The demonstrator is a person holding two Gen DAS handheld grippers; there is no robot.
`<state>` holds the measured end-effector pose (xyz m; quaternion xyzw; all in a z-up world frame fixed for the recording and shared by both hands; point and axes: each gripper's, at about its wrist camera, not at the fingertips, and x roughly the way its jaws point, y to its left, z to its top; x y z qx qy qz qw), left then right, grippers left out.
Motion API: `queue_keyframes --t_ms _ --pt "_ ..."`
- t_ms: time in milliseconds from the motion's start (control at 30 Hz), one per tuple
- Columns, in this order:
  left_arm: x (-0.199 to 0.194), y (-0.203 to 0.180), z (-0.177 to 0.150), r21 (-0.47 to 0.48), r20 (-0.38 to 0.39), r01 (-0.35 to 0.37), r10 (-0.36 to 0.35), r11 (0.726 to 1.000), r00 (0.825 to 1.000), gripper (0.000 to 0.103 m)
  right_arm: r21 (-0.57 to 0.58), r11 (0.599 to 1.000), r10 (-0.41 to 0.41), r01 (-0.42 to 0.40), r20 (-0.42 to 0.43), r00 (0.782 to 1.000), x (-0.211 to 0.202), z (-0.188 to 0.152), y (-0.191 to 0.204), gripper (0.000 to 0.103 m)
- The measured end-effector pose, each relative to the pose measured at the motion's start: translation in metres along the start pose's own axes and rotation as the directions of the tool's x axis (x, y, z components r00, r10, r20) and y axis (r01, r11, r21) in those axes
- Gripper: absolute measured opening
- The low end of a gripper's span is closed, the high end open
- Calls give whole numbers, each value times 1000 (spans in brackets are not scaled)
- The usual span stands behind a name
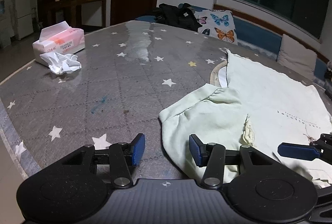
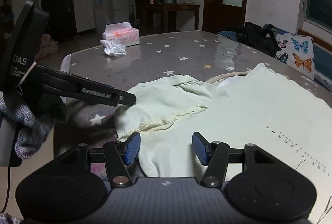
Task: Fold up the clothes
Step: 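Grasp the sleeve fabric again with the left gripper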
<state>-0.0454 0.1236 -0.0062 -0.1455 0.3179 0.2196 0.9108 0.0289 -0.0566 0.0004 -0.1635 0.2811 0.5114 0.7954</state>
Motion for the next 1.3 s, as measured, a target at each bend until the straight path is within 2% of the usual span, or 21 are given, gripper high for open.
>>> queue_keyframes --t_ms 267,433,633,667,700,767,800,833,967,1067,1300 --pt "2 -1 0 -12 10 34 -34 999 999 43 71 997 2 -2 -4 1000 4 2 -9 56" --pt "2 6 0 -25 13 81 -80 996 997 43 105 994 -34 35 -9 999 10 3 -12 56" --pt "3 12 0 -29 22 152 -151 988 988 42 83 992 -99 100 -14 995 15 3 -2 56" --pt "4 14 0 -31 22 167 -167 985 986 38 82 991 -109 109 -14 994 15 4 0 56" --pt "5 15 -1 -32 20 184 -183 982 983 27 81 990 -115 115 -14 993 16 4 1 56" --pt "6 17 -2 -35 23 204 -203 978 979 19 79 988 -132 133 -20 991 18 5 5 56" --pt "6 19 -2 -40 26 213 -212 976 977 12 79 986 -146 148 -23 989 19 5 7 56" --pt "5 21 -2 -45 29 222 -221 974 975 10 79 984 -158 160 -25 987 19 4 8 56" --pt "0 27 1 -72 61 278 -274 958 960 6 83 975 -202 204 -34 979 22 4 15 56" --pt "-8 24 6 -69 89 330 -323 942 942 5 77 974 -212 215 -46 976 26 3 20 56" --pt "-32 -4 12 12 131 459 -457 888 880 4 110 969 -217 219 -36 976 15 -2 12 56"
